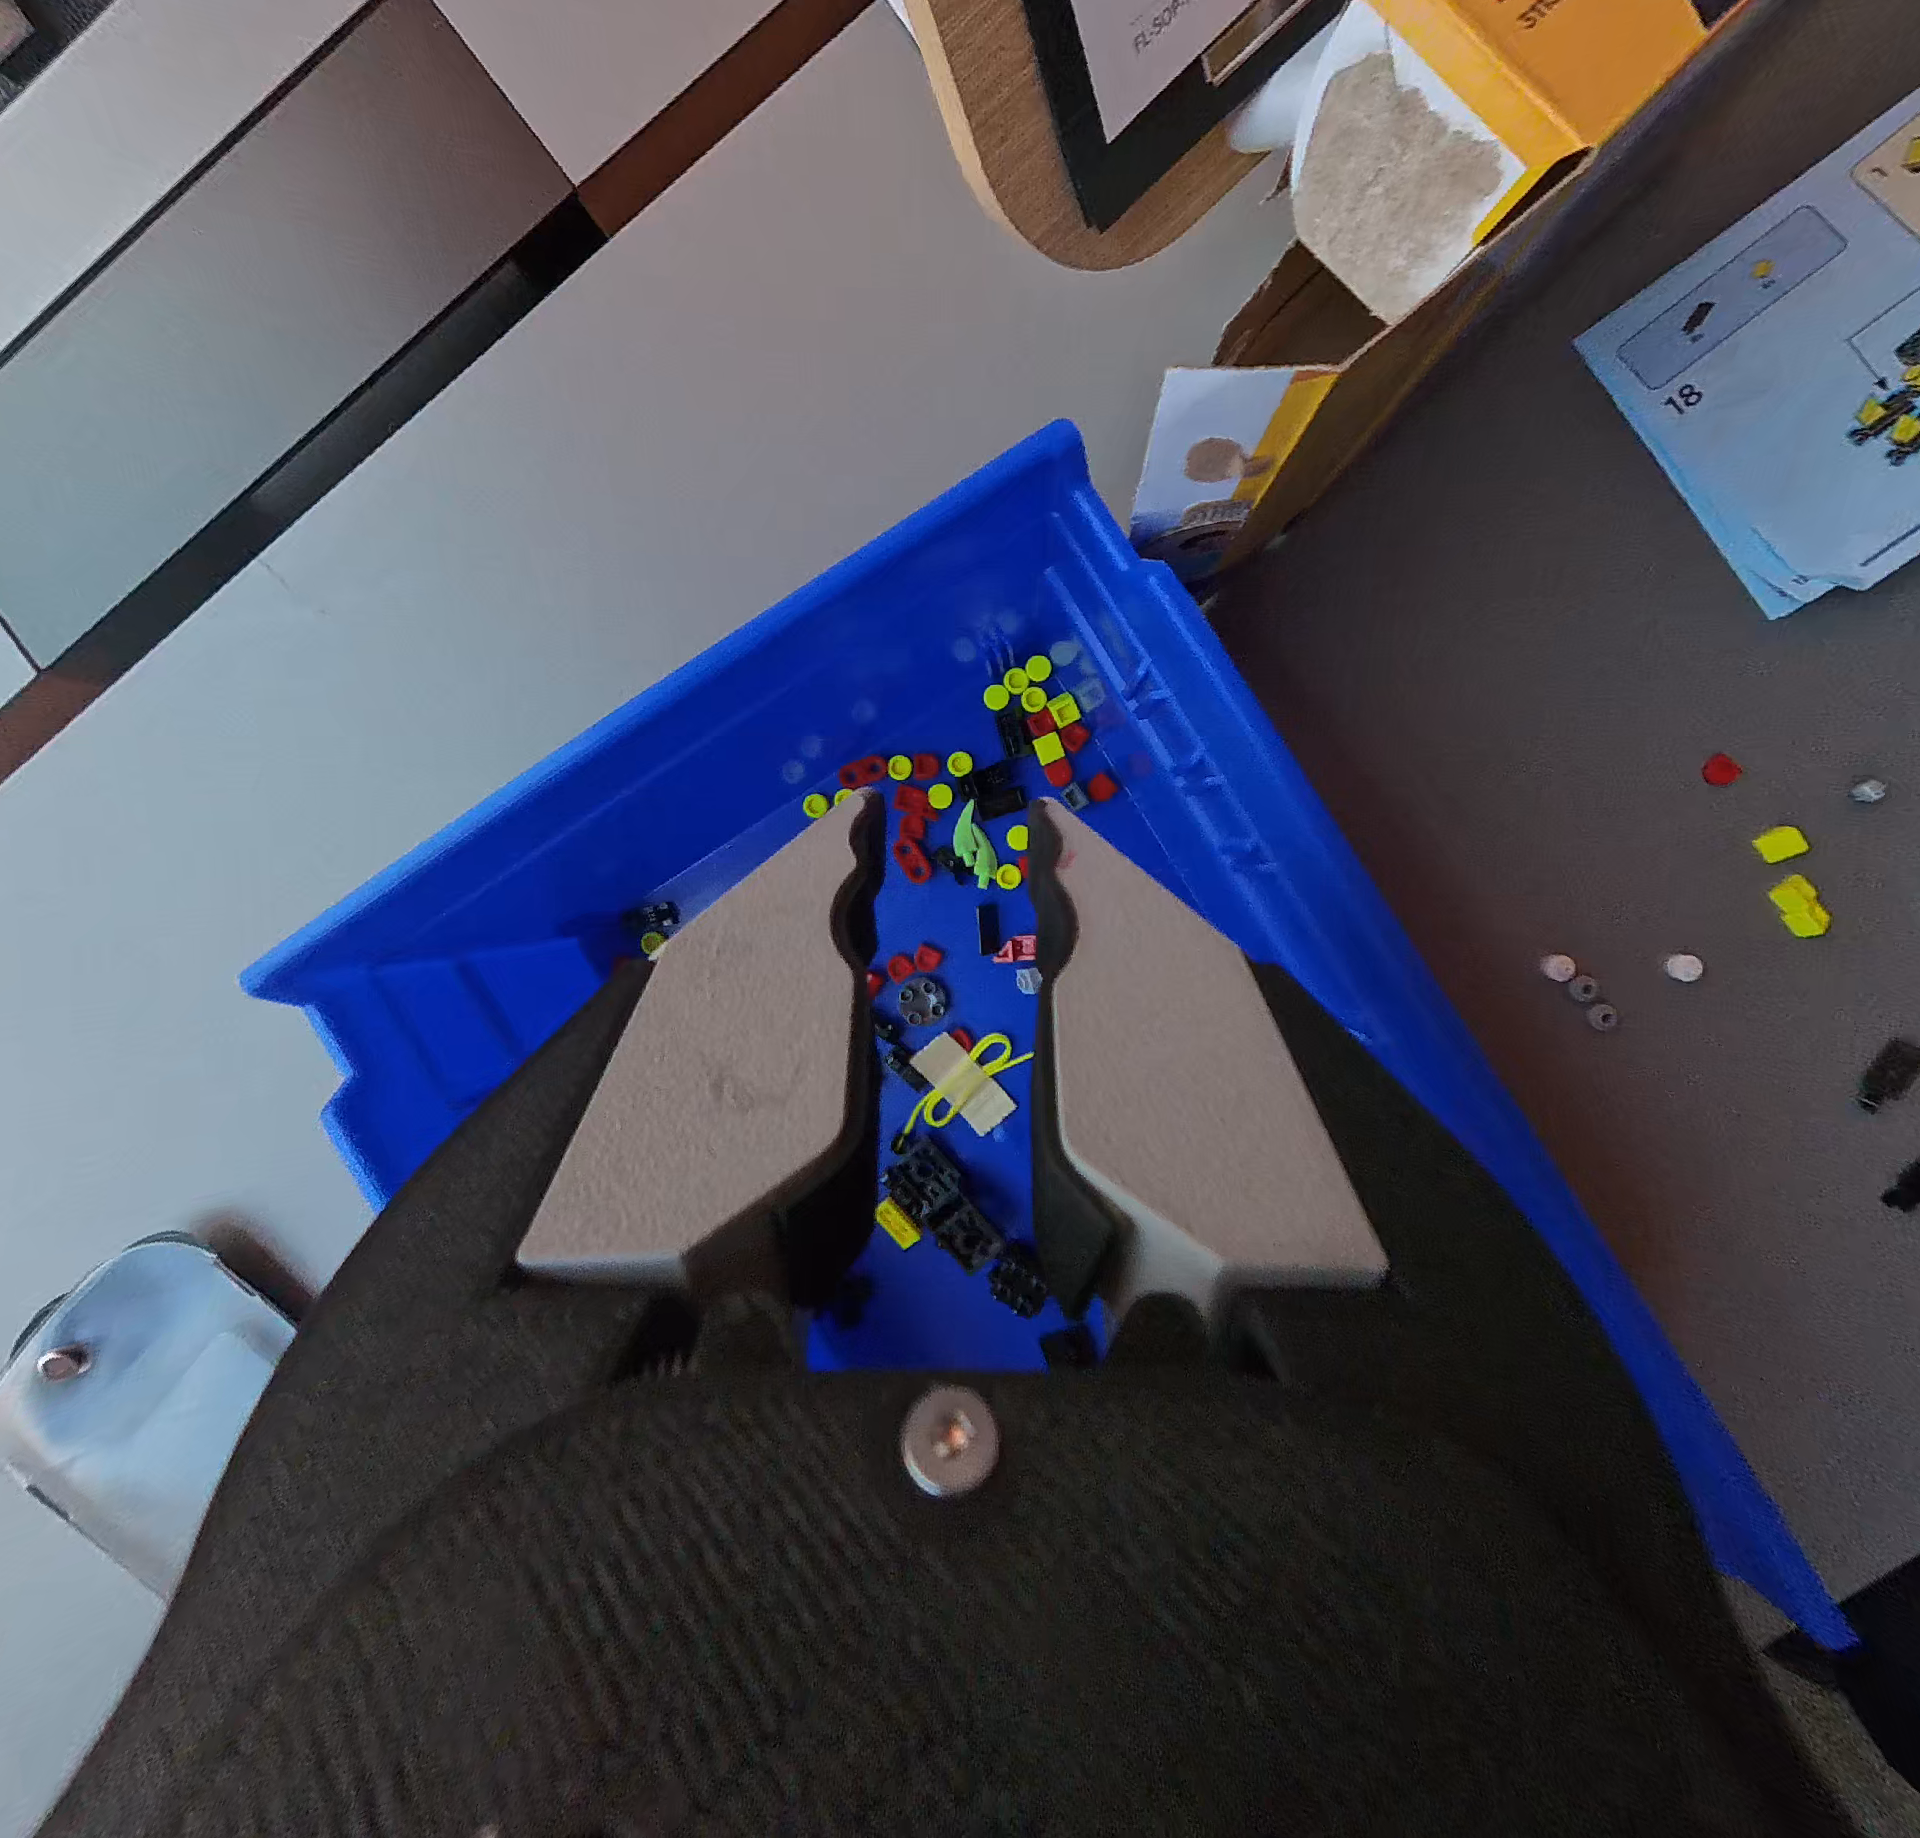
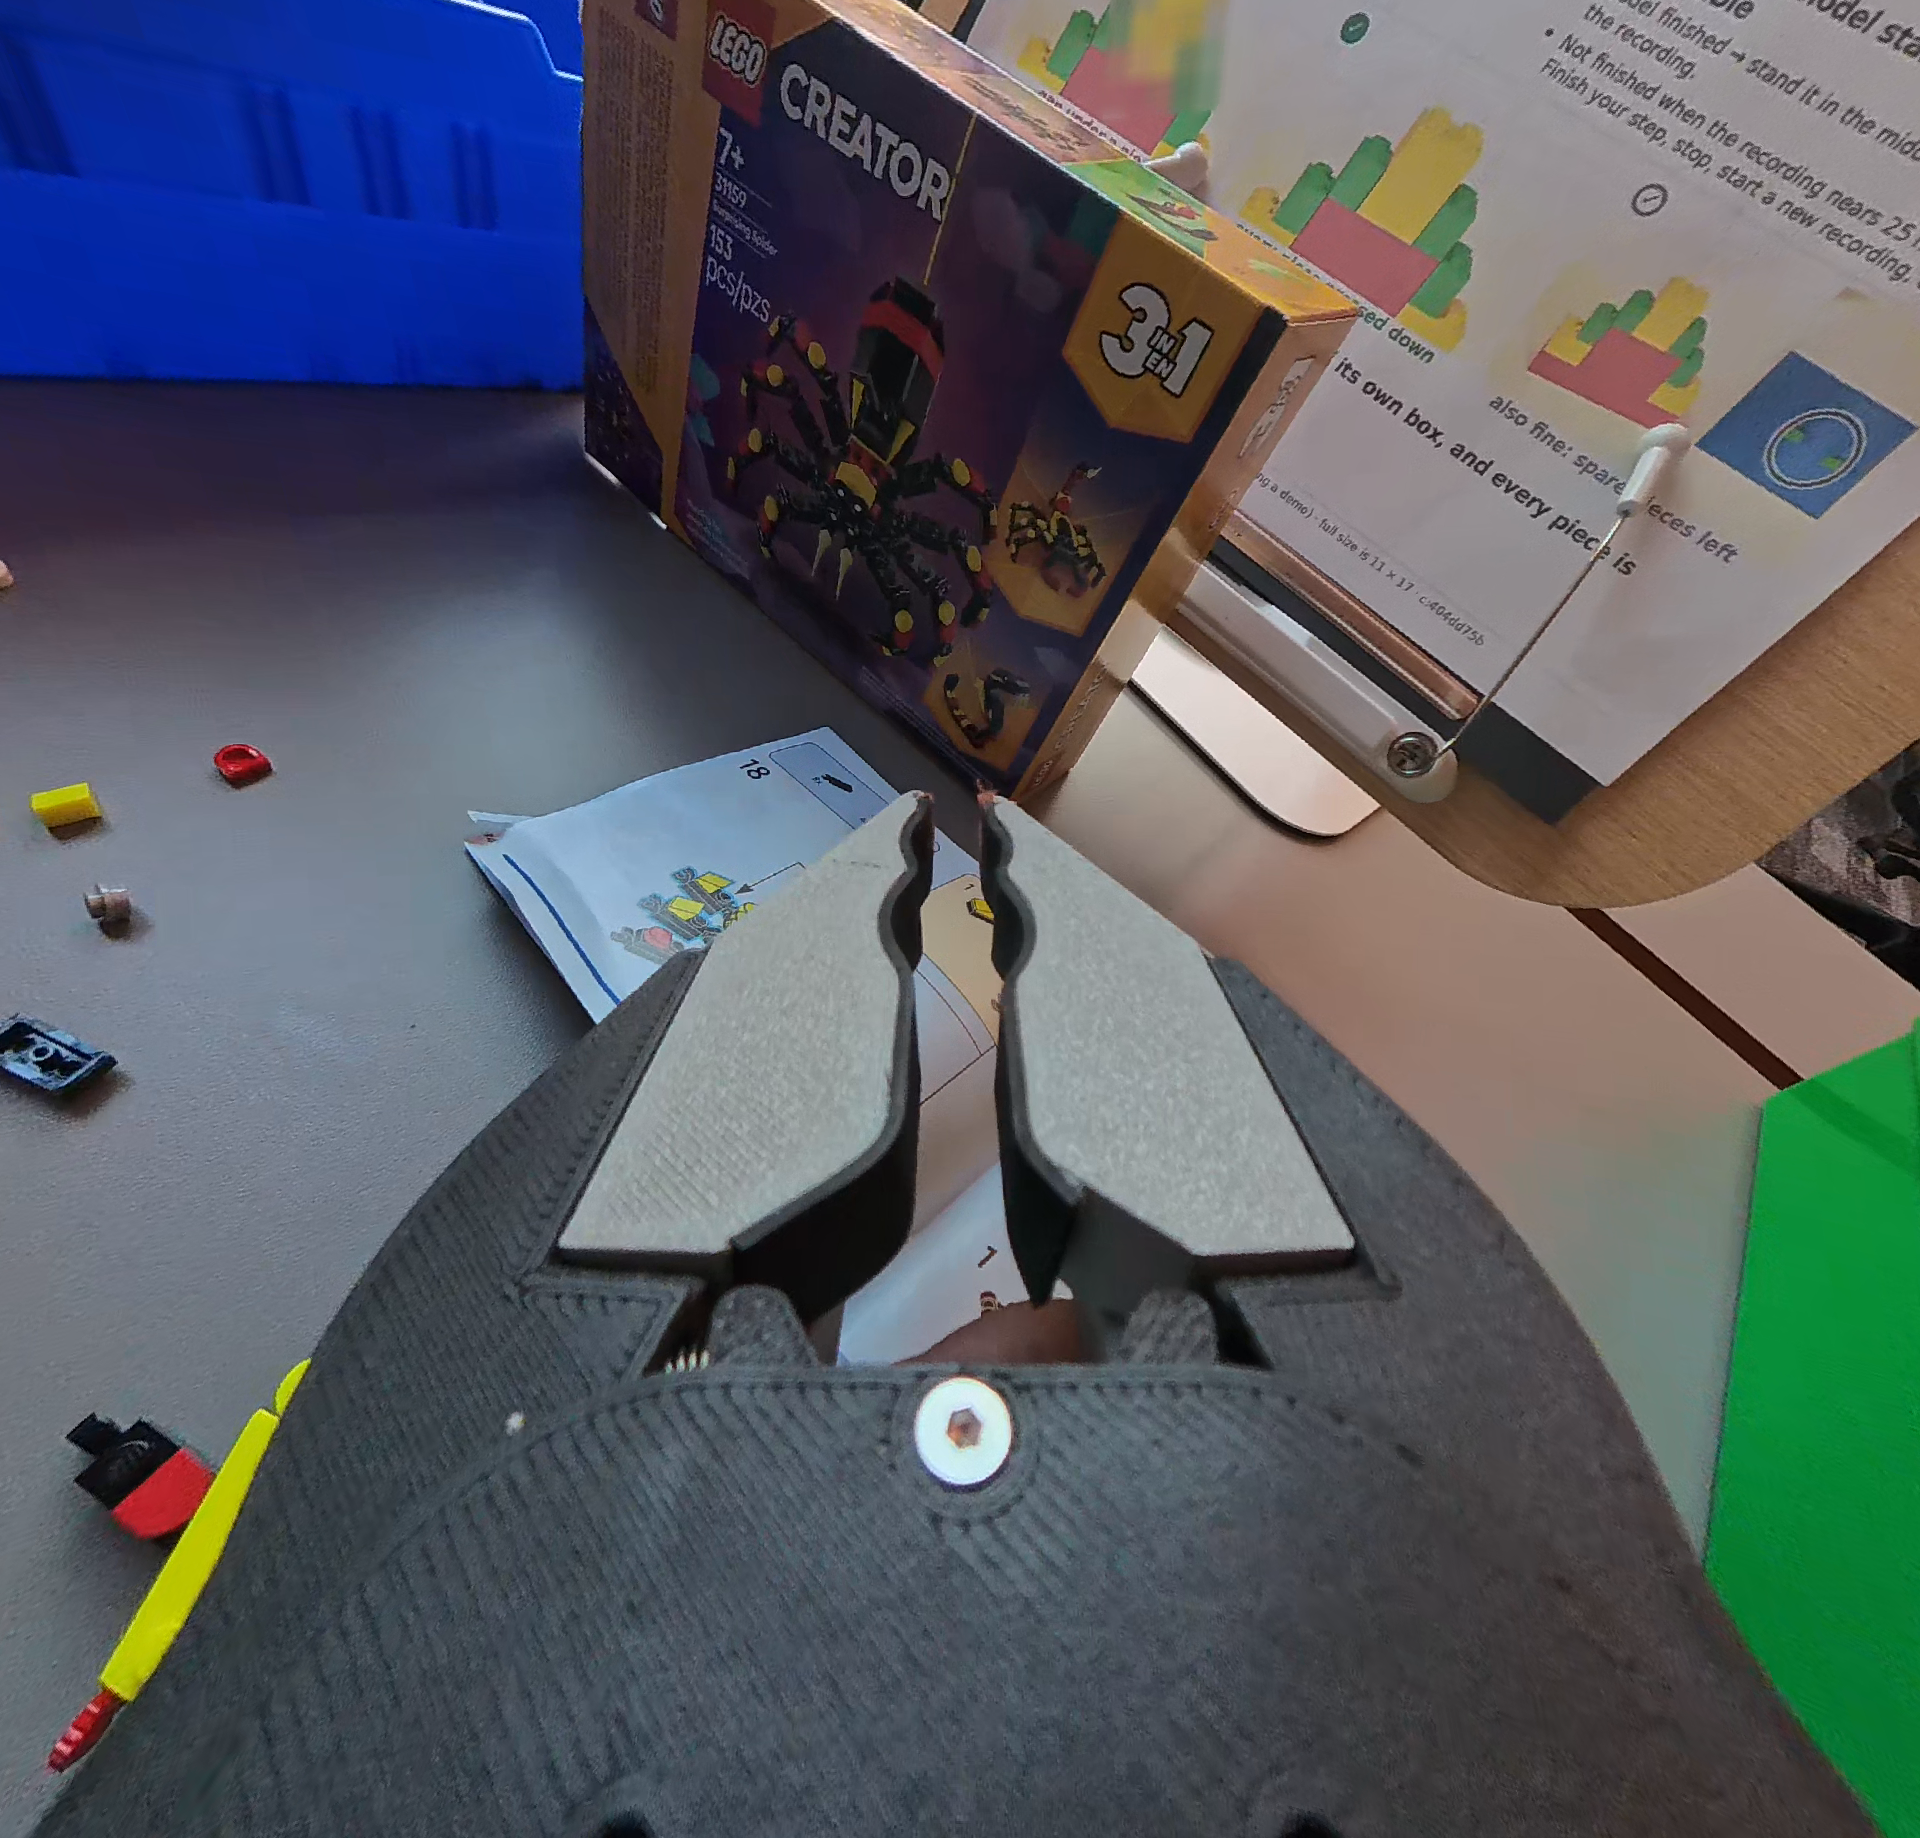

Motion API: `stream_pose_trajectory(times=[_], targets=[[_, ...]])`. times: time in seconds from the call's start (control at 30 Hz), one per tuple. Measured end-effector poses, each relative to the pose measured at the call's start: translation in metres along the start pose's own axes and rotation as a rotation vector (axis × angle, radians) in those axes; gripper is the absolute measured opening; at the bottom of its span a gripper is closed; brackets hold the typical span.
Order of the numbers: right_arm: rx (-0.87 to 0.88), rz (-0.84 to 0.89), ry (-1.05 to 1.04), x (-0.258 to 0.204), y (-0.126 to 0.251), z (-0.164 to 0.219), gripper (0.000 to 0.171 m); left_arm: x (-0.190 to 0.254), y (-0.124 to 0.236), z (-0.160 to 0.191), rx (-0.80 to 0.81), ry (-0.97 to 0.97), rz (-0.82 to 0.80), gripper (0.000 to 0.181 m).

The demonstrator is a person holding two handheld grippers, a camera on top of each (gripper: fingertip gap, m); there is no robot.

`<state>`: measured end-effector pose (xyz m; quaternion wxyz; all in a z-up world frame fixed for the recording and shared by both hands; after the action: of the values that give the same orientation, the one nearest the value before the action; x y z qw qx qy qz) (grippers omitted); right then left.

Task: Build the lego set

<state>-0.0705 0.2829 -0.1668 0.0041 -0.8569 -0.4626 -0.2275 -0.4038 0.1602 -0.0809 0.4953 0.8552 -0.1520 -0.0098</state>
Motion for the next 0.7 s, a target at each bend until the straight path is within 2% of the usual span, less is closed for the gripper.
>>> stream_pose_trajectory(times=[0.03, 0.43, 0.67, 0.7], targets=[[0.0, -0.001, 0.001, 0.0, 0.0, 0.0, 0.005, -0.001, 0.002, 0.001, 0.004, -0.002, 0.0, 0.025], [-0.001, -0.006, 0.008, -0.002, 0.0, 0.0, 0.004, -0.02, 0.007, 0.013, 0.0, 0.063, -0.037, 0.026], [-0.004, -0.002, 0.02, -0.003, 0.0, 0.0, 0.004, 0.009, -0.046, 0.0, -0.161, -0.01, 0.016, 0.026], [-0.003, -0.001, 0.021, -0.003, 0.0, 0.0, 0.004, 0.012, -0.055, 0.0, -0.193, -0.023, 0.014, 0.019]])
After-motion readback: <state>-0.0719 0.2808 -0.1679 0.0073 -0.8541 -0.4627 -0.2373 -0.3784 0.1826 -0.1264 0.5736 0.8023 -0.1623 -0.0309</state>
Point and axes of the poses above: each gripper's, where its closed fingertips meet, y back along the fingers, z out of its underside, x = y × z across the jaws, the point moved 7 cm from there along y, back along the fingers, and after that the axes turned 15 degrees about z, right-handed, at the moved point
